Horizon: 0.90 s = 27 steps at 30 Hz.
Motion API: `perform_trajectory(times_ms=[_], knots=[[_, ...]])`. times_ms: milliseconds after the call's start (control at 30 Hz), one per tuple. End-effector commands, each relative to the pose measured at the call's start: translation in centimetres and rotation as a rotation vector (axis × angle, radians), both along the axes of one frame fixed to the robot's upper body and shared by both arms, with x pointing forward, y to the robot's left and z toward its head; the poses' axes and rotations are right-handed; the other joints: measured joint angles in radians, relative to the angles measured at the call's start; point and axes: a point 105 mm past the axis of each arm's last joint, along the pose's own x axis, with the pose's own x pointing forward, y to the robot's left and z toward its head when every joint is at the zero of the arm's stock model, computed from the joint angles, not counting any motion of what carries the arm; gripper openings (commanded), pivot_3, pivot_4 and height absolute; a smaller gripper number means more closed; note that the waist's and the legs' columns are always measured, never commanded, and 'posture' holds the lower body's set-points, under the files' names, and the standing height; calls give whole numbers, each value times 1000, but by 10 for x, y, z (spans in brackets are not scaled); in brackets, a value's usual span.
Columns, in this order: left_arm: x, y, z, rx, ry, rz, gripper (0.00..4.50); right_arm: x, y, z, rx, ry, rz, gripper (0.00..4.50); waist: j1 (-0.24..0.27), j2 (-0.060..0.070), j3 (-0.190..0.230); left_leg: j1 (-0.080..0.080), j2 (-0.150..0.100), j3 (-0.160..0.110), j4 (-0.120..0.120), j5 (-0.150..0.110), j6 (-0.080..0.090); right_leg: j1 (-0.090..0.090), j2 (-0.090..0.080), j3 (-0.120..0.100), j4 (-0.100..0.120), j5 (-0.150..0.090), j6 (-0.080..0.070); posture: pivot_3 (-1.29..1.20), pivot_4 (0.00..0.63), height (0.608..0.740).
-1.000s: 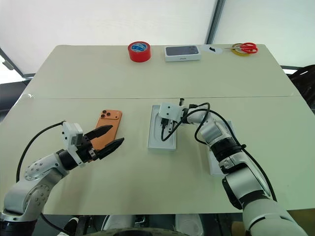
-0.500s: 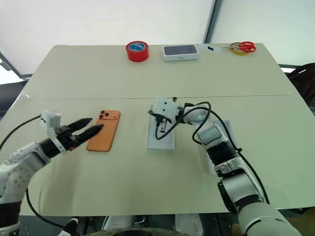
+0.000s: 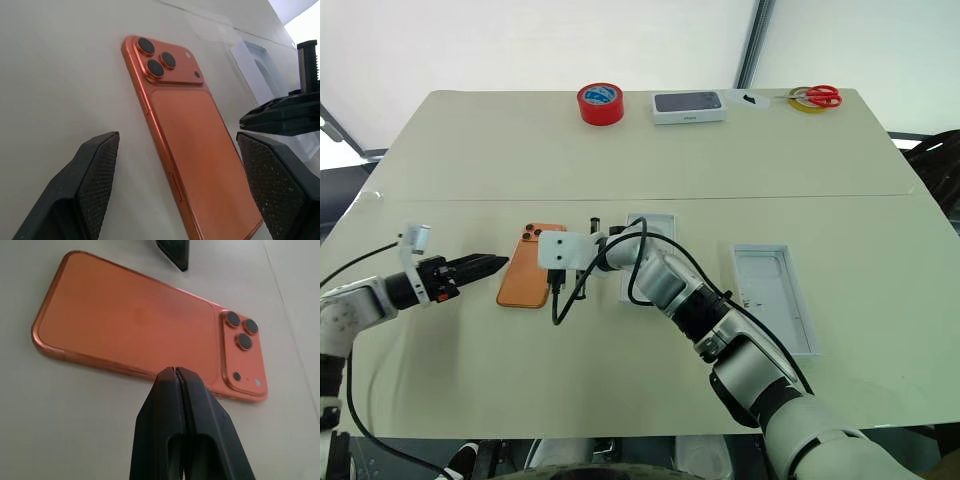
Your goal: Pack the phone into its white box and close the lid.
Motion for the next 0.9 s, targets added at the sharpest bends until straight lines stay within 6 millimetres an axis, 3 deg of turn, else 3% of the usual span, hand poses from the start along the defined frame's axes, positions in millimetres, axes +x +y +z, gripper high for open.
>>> perform_trajectory(times_ms=[33, 300, 567, 733, 900], knots=[[-4, -5, -18, 3, 116, -49, 3963, 4, 3, 5, -19, -53, 8, 23, -1, 0, 0, 0, 0, 0, 0, 0, 0, 0, 0, 0, 0, 0, 0, 0, 150, 730], [-21, -26, -42, -42, 288, -177, 3963, 9, 2, 4, -28, -61, -12, 23, -1, 0, -1, 1, -1, 1, 1, 0, 0, 0, -1, 0, 5, 0, 0, 0, 150, 730], [-15, -39, -32, -174, 320, -183, 3963, 10, -2, 5, -33, -60, -16, 23, 1, 0, -2, 3, -2, 1, 1, 0, 1, 1, -2, 0, 7, 0, 0, 0, 150, 730], [-3, -38, -43, 35, 273, -144, 3963, 4, -8, 2, -63, -26, 24, 23, 9, 0, -3, 4, -3, 1, 2, 0, 1, 1, -3, 0, 9, 0, 0, 0, 150, 730], [-3, -48, -34, -8, 301, -151, 3963, -3, -12, 0, -102, 1, 67, 23, 23, 0, -4, 6, -4, 1, 2, 0, 1, 1, -4, 0, 9, 0, 0, 0, 150, 730]])
